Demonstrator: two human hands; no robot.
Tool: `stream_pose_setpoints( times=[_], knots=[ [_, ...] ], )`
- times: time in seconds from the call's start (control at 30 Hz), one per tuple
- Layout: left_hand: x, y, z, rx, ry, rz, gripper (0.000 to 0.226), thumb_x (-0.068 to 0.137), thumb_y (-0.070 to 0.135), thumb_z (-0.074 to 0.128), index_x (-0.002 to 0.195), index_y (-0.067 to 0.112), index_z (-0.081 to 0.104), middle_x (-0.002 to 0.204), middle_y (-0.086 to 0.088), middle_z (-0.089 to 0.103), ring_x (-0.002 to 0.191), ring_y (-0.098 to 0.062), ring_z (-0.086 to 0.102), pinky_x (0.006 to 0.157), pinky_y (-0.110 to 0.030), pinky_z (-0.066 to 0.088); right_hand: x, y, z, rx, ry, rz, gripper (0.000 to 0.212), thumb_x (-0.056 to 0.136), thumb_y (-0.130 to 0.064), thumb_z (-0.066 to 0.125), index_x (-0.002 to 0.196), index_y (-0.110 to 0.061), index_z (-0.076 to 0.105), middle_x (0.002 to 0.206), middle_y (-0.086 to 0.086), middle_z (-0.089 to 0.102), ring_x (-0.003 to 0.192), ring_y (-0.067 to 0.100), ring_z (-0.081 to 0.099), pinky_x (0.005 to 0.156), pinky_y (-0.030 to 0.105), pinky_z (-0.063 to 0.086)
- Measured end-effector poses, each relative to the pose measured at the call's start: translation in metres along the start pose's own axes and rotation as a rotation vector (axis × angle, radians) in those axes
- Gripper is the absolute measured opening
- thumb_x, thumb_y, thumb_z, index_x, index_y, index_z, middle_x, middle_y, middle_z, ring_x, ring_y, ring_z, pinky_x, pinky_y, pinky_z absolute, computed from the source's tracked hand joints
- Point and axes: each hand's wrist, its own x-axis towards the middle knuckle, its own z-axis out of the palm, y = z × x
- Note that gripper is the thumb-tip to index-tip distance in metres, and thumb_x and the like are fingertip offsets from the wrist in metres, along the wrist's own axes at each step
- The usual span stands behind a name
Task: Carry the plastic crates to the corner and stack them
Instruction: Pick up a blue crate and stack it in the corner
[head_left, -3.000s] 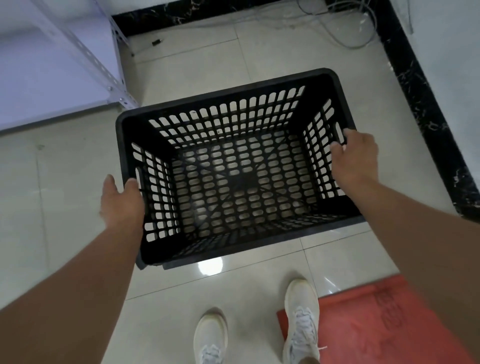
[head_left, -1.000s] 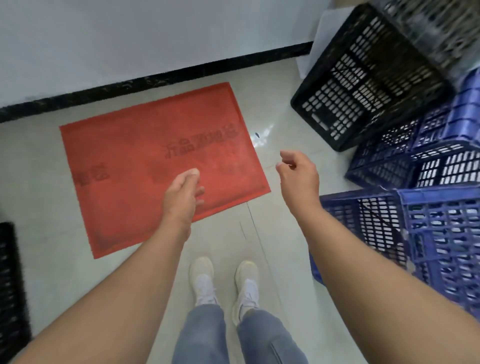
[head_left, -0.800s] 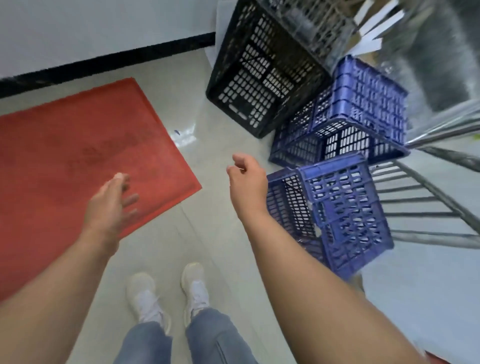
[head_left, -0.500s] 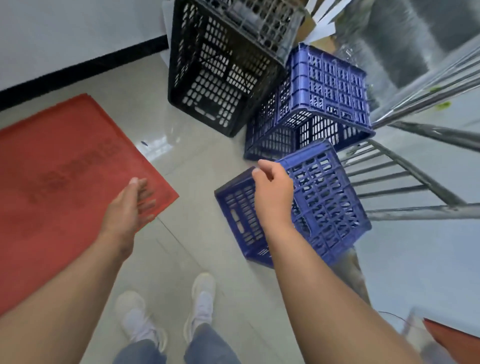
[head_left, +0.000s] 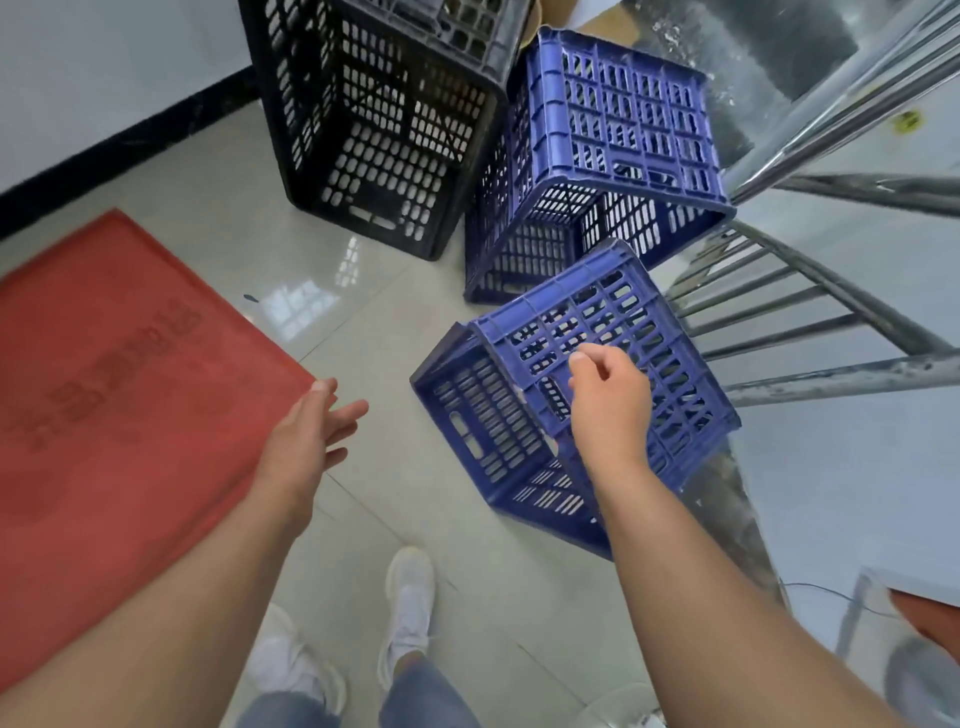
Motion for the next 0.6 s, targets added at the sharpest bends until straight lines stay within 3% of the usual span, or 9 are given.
stream_pose_setpoints(
  times=[0.13,0.37,0.6],
  knots=[
    [0.004,-0.006,0.009,0.011,-0.002,-0.007,0.033,0.099,0.046,0.033,0.124,0.031,0.047,0.112,0.004,0.070,0.109,-0.014,0.061,0.095,-0.039,0.046,0.006,0.021,-0.006,-0.068,-0.040,0.023,0.016,0.095,-0.030,0.045,0.099,-0.025,0.061,0.091,-0.007,0.064,0.081,0.014,0.059,0.071,0.032,0.045],
    [0.007,-0.027,0.021,0.038,0.001,-0.032,0.038,0.099,0.047,0.033,0.130,0.032,0.049,0.112,0.005,0.070,0.110,-0.014,0.062,0.091,-0.037,0.047,0.012,0.058,0.001,-0.303,-0.201,0.118,0.049,0.090,-0.059,0.041,0.126,-0.028,0.056,0.120,0.000,0.058,0.101,0.019,0.057,0.080,0.038,0.045],
    [0.011,-0.039,0.026,0.049,-0.010,-0.042,0.041,0.100,0.046,0.033,0.134,0.031,0.048,0.115,0.001,0.069,0.111,-0.016,0.061,0.089,-0.037,0.047,0.020,0.073,0.023,-0.457,-0.296,0.156,0.063,0.088,-0.062,0.042,0.141,-0.028,0.042,0.140,0.004,0.050,0.125,0.029,0.047,0.100,0.049,0.040]
  ],
)
